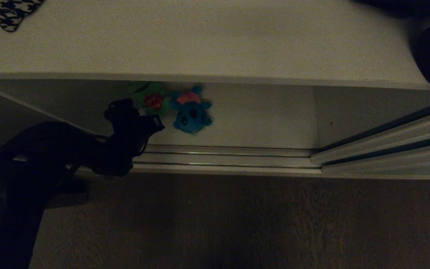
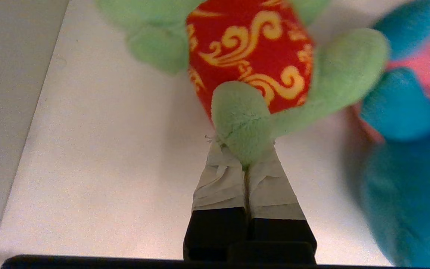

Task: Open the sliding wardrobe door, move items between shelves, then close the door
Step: Place the green doll on the higher shelf

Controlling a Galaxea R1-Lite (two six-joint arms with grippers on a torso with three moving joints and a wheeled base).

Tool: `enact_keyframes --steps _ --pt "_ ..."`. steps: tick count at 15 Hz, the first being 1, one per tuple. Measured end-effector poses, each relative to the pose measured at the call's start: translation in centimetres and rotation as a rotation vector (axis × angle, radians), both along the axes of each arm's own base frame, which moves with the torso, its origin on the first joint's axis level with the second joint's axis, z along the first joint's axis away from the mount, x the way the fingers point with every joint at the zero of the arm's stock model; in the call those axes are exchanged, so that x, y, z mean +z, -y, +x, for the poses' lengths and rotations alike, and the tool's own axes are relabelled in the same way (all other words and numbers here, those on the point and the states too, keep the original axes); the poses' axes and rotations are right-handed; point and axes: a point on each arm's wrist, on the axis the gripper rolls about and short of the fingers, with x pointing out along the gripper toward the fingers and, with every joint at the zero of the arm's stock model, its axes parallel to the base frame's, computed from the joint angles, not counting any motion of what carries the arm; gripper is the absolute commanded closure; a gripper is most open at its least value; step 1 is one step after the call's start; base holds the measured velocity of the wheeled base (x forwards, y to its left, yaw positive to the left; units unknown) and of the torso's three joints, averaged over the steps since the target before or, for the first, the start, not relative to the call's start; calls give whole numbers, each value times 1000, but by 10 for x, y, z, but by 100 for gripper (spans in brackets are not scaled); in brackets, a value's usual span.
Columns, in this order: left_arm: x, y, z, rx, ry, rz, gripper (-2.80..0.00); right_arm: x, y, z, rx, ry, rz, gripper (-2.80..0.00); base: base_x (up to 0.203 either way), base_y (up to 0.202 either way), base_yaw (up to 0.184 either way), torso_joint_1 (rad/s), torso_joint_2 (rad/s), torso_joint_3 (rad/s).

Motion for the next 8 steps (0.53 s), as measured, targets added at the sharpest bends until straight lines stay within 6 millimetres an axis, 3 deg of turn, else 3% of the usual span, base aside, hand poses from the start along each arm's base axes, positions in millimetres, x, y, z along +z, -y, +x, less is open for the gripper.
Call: enact_keyframes --steps 3,8 --pt "11 5 -21 -21 -25 -2 0 0 0 0 0 0 0 0 0 0 0 0 0 0" --pt "-2 18 -68 -67 -172 21 0 0 0 0 0 0 0 0 0 0 0 0 0 0"
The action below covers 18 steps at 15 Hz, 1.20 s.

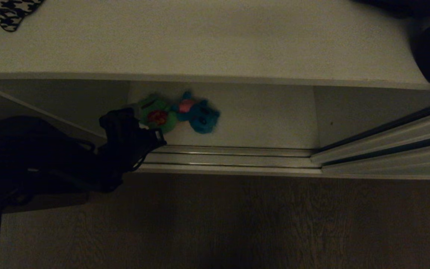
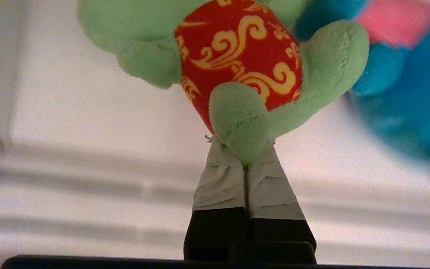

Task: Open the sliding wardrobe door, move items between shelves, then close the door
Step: Place the green doll on the higher shelf

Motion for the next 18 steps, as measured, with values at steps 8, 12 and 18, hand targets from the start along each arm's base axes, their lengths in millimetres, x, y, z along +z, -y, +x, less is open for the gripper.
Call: enact_keyframes --steps 8,12,18 --pt "25 1 -99 -51 -112 30 0 0 0 0 0 0 0 0 0 0 0 0 0 0" --pt "31 -11 -152 -58 -165 50 0 0 0 0 0 0 0 0 0 0 0 0 0 0" --pt "38 -29 -217 -40 -174 56 0 0 0 0 0 0 0 0 0 0 0 0 0 0"
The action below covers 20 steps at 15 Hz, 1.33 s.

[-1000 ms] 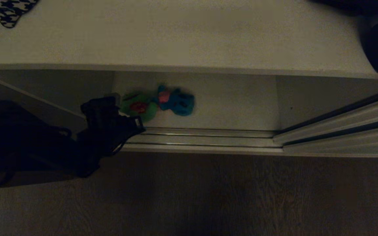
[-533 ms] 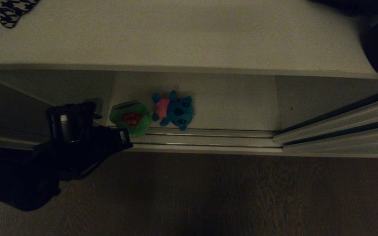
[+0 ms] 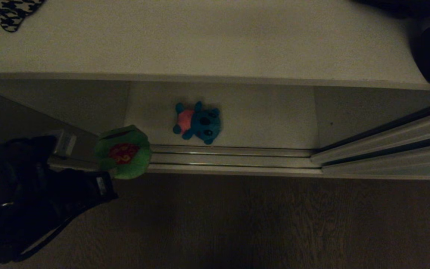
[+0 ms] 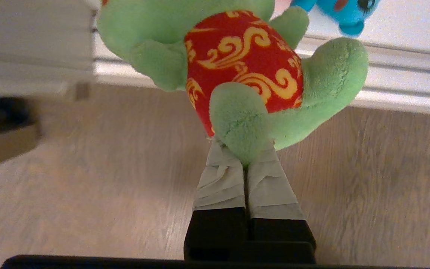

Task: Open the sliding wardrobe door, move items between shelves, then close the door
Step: Place the green doll on the higher shelf

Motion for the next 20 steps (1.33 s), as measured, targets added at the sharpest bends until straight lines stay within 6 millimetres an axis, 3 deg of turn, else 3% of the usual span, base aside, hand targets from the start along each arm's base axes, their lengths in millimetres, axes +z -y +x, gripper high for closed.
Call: enact_keyframes --steps 5,15,20 --pt "5 -17 -67 -31 -61 27 0 0 0 0 0 0 0 0 0 0 0 0 0 0" --pt "16 -55 -225 -284 -177 76 0 0 0 0 0 0 0 0 0 0 0 0 0 0" --pt "33 -67 -275 -319 -104 69 0 0 0 0 0 0 0 0 0 0 0 0 0 0"
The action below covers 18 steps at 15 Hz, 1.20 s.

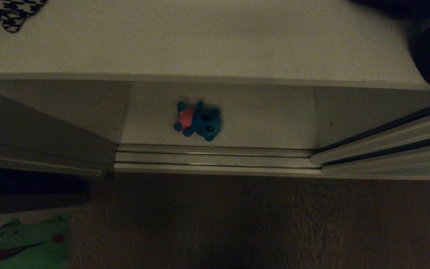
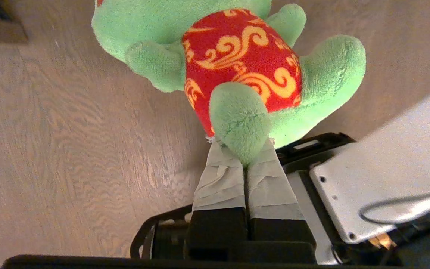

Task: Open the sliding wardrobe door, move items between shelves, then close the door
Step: Place the green doll on the higher shelf

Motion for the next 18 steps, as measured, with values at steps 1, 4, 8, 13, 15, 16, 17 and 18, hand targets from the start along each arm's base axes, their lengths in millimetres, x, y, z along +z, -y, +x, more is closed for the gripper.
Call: enact_keyframes --steps 1,4,8,13,15,16,17,18 --pt "4 -1 -5 -12 24 0 0 0 0 0 0 0 0 0 0 0 0 0 0 0" --pt "17 -4 -17 -37 96 5 0 0 0 0 0 0 0 0 0 0 0 0 0 0" --pt "50 -6 -25 -38 190 -13 0 0 0 0 0 0 0 0 0 0 0 0 0 0" --pt "112 -3 -19 -78 324 -5 0 0 0 0 0 0 0 0 0 0 0 0 0 0" --pt "136 1 -8 -109 354 -6 0 0 0 0 0 0 0 0 0 0 0 0 0 0" --pt "148 3 0 -123 363 -8 0 0 0 0 0 0 0 0 0 0 0 0 0 0" --pt "159 7 11 -130 373 -10 0 0 0 0 0 0 0 0 0 0 0 0 0 0" --pt "170 10 23 -133 388 -13 0 0 0 0 0 0 0 0 0 0 0 0 0 0"
